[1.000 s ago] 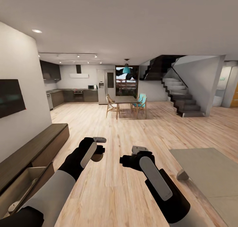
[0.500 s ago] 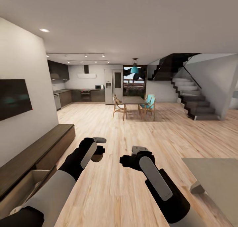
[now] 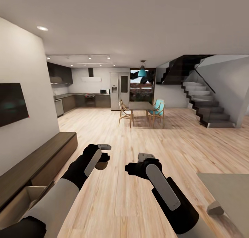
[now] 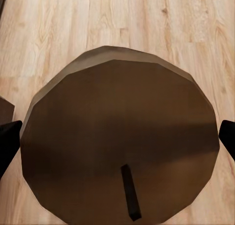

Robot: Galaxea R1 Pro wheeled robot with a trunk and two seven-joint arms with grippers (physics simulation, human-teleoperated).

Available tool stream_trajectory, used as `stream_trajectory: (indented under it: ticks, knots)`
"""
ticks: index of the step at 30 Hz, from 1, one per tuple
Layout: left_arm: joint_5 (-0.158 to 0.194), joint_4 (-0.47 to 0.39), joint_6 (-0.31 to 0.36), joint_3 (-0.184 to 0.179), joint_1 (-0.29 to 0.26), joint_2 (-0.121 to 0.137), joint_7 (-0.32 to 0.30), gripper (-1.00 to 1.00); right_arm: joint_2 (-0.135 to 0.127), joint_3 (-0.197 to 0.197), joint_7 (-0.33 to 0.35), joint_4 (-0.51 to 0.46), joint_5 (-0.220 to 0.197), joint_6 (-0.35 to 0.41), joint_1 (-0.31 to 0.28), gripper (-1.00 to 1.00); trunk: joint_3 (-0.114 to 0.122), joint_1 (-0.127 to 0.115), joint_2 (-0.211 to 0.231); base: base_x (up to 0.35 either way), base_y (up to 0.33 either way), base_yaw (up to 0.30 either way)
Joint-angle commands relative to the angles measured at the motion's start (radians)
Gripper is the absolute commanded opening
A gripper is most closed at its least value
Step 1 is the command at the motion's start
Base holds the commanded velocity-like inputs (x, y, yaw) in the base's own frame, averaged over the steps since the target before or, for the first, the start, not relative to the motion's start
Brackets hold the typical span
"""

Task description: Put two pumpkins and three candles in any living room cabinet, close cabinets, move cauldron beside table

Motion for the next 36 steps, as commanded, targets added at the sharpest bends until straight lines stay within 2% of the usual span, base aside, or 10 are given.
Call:
stream_trajectory:
  ticks: [1,36]
  knots:
    - [0.007,-0.001,0.002,-0.002,-0.001,0.0,0.011,-1.0,0.0,0.0,-0.01,-0.001,-0.008,0.007,-0.001,1.0,-0.001,0.001,-0.001,0.338,0.0,0.0]
    - [0.007,-0.001,0.002,-0.002,-0.001,0.0,0.014,-1.0,0.0,0.0,-0.01,-0.001,-0.008,0.007,-0.001,1.0,-0.001,0.001,-0.001,0.338,0.0,0.004]
